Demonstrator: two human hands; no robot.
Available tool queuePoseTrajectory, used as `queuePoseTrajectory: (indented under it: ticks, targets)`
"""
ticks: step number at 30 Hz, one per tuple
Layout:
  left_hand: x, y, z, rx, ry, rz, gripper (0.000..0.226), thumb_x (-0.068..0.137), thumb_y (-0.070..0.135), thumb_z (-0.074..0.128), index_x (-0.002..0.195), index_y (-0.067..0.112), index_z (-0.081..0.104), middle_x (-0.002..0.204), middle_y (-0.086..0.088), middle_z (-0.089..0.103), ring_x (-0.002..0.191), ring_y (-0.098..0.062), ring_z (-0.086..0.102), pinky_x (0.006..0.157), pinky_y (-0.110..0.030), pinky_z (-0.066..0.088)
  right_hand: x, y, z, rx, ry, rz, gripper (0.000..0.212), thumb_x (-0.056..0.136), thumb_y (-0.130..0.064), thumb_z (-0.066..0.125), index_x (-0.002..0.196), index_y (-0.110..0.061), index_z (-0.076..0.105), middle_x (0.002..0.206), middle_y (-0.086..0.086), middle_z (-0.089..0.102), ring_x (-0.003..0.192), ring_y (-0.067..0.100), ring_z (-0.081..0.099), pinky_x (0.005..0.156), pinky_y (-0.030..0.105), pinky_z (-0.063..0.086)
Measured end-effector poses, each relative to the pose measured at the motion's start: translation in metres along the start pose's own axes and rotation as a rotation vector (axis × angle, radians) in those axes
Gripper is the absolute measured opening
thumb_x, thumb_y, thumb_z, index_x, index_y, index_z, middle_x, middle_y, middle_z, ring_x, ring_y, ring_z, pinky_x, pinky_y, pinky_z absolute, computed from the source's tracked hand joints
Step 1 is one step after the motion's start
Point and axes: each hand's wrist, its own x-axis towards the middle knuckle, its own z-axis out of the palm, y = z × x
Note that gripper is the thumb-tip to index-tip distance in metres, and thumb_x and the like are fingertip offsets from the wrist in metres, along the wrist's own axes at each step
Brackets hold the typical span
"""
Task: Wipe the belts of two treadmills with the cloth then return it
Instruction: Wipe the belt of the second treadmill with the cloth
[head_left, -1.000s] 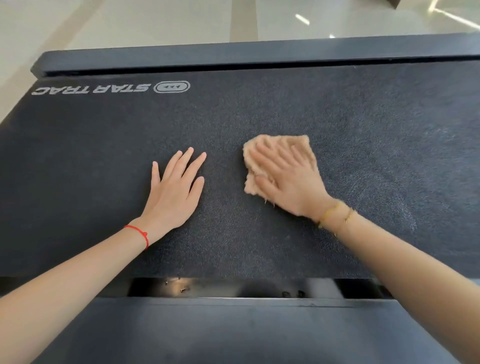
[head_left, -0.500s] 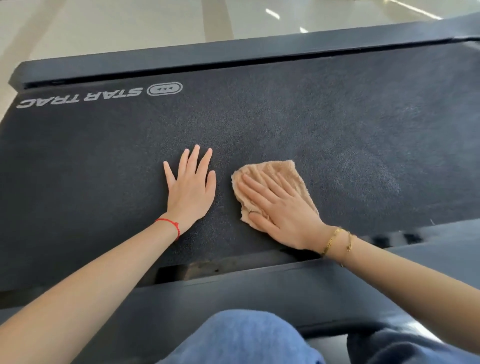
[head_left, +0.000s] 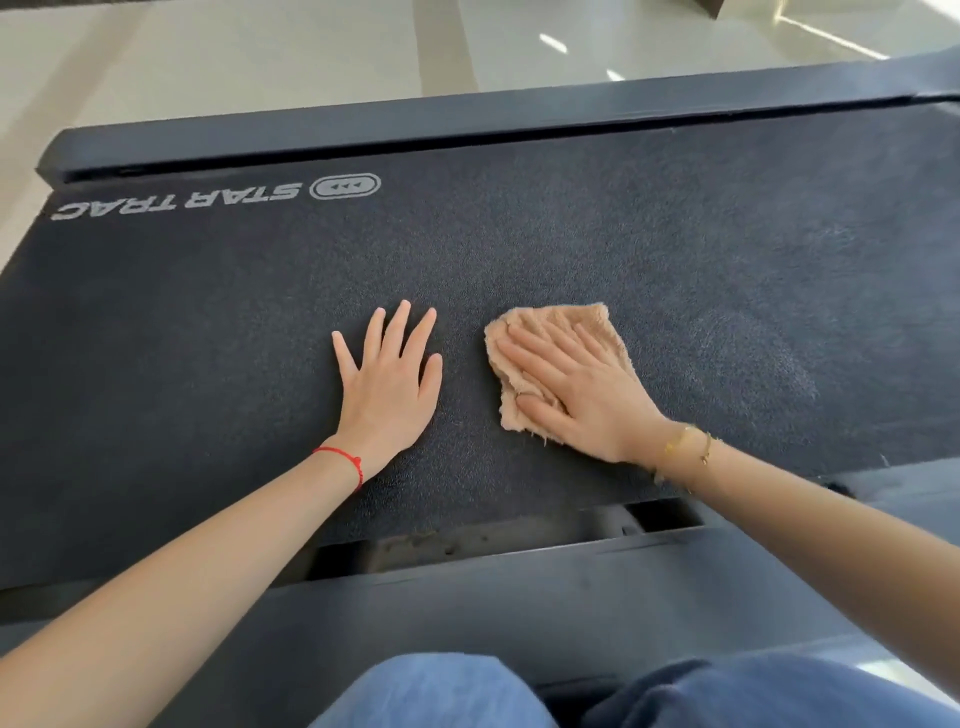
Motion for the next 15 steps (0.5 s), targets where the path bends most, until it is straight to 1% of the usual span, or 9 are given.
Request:
queuePoseTrajectory:
  ticks: [4, 7, 9, 12, 15]
  targets:
    - [-0.001, -0.002, 0.001, 0.006, 0.009, -0.047, 0.056, 0.102, 0.043, 0.022, 0.157, 0.032, 0.013, 0.165, 0.003, 0.009, 0.152, -0.023, 0.000, 0.117, -0.065, 0.000, 0.061, 0.025, -0.008, 0.030, 0.030, 0.149, 0.059, 0.104, -0.049, 0.027, 0.158, -0.033, 0.009, 0.166, -0.011, 0.001, 0.153, 0.016, -0.008, 0.123, 0.044, -0.006]
    - [0.003, -0.006, 0.001, 0.002, 0.016, -0.097, 0.056, 0.103, 0.042, 0.023, 0.157, 0.031, 0.013, 0.165, 0.004, 0.009, 0.152, -0.023, 0.000, 0.117, -0.065, -0.001, 0.085, 0.016, -0.004, 0.039, 0.064, 0.209, 0.059, 0.105, -0.047, 0.025, 0.159, -0.028, 0.011, 0.166, -0.009, 0.002, 0.153, 0.018, -0.010, 0.123, 0.043, -0.010]
    - [0.007, -0.010, 0.000, 0.001, 0.016, -0.133, 0.055, 0.103, 0.041, 0.024, 0.157, 0.031, 0.013, 0.165, 0.004, 0.009, 0.152, -0.023, 0.001, 0.117, -0.065, -0.001, 0.085, 0.003, 0.001, 0.045, 0.060, 0.134, 0.058, 0.105, -0.047, 0.024, 0.159, -0.029, 0.010, 0.166, -0.010, 0.001, 0.152, 0.019, -0.012, 0.122, 0.041, -0.014]
    - [0.016, -0.019, -0.004, 0.021, 0.014, -0.151, 0.055, 0.103, 0.039, 0.026, 0.157, 0.029, 0.015, 0.165, 0.002, 0.011, 0.152, -0.025, 0.002, 0.117, -0.066, 0.000, 0.067, -0.017, 0.009, 0.056, 0.057, -0.063, 0.059, 0.105, -0.046, 0.027, 0.158, -0.030, 0.009, 0.163, -0.012, -0.001, 0.148, 0.013, -0.018, 0.118, 0.034, -0.022]
    - [0.028, -0.033, -0.009, 0.010, 0.025, -0.208, 0.055, 0.104, 0.038, 0.028, 0.156, 0.027, 0.017, 0.165, 0.001, 0.012, 0.152, -0.026, 0.005, 0.116, -0.067, 0.002, 0.056, -0.016, 0.011, 0.001, 0.016, -0.202, 0.061, 0.103, -0.050, 0.025, 0.159, -0.030, 0.008, 0.165, -0.010, 0.002, 0.152, 0.015, -0.010, 0.122, 0.036, -0.015]
